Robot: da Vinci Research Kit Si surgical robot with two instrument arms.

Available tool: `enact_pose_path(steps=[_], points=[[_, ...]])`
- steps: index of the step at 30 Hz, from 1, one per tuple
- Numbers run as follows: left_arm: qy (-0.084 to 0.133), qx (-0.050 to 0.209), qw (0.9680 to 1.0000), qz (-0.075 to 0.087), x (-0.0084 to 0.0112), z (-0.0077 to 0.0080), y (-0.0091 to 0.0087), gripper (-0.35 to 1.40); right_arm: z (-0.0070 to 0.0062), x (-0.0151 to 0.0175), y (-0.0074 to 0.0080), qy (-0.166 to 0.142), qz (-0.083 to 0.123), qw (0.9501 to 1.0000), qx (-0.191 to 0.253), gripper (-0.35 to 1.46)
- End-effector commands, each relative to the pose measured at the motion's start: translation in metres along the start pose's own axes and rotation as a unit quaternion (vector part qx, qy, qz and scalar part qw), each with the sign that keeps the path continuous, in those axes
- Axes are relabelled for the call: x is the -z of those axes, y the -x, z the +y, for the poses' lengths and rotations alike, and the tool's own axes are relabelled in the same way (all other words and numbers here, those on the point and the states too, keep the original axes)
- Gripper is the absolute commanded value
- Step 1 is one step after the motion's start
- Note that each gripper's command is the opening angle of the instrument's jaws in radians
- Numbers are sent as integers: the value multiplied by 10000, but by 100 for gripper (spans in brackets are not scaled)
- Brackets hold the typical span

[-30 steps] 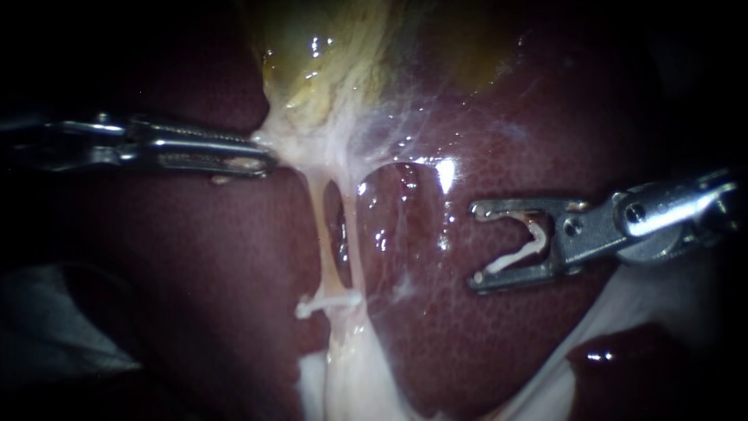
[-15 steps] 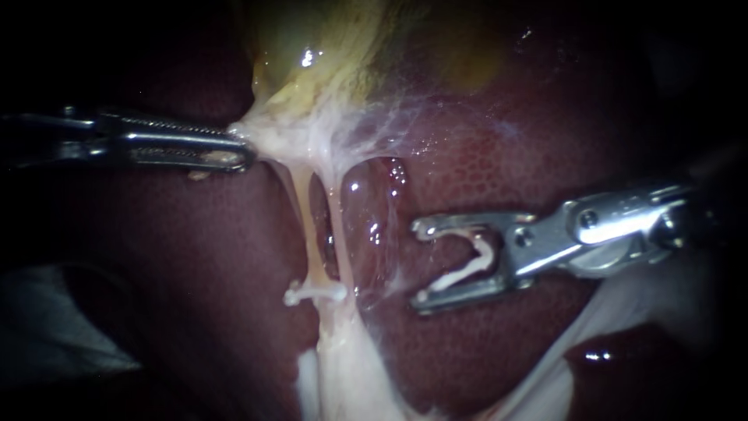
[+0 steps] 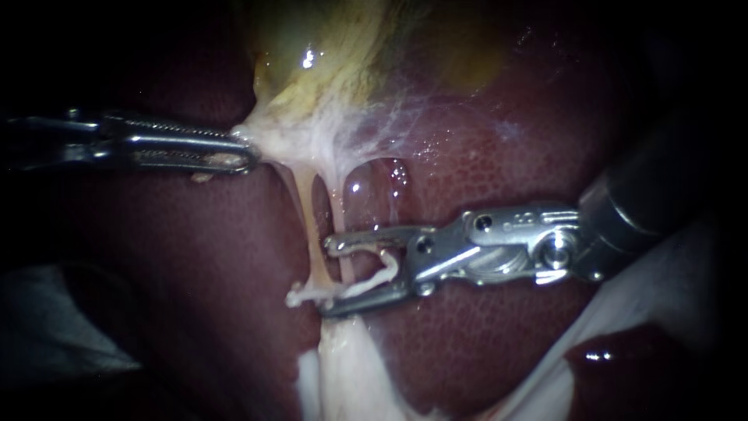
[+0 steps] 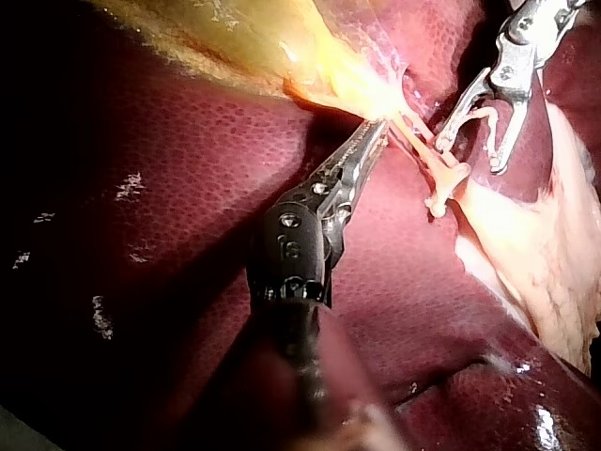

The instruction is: Clipping second clip left tube

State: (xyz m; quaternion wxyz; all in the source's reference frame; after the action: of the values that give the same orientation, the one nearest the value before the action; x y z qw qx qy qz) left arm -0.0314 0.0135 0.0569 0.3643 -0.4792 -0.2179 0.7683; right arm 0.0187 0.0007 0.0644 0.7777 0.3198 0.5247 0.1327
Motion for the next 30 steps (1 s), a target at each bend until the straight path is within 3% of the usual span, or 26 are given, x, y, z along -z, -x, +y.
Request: enact_pose_path(steps=[1, 5, 10, 22, 30], points=[[-1, 0, 10000, 0, 0, 0, 0, -35, 4, -1, 6, -33, -11, 10000, -25, 50], [-2, 0, 10000, 0, 0, 0, 0, -35, 16, -4, 22, -129, -21, 9998, -147, 50], [-3, 0, 10000, 1, -1, 0, 0, -35, 23, -11, 30, -278, 17, 9995, -160, 50], [-8, 2, 10000, 2, -1, 1, 0, -35, 35, -44, 12, -741, 659, 9946, -291, 49], [3, 4, 10000, 0, -3, 1, -1, -35, 23, -52, 1, -1114, 1172, 9860, -406, 49]])
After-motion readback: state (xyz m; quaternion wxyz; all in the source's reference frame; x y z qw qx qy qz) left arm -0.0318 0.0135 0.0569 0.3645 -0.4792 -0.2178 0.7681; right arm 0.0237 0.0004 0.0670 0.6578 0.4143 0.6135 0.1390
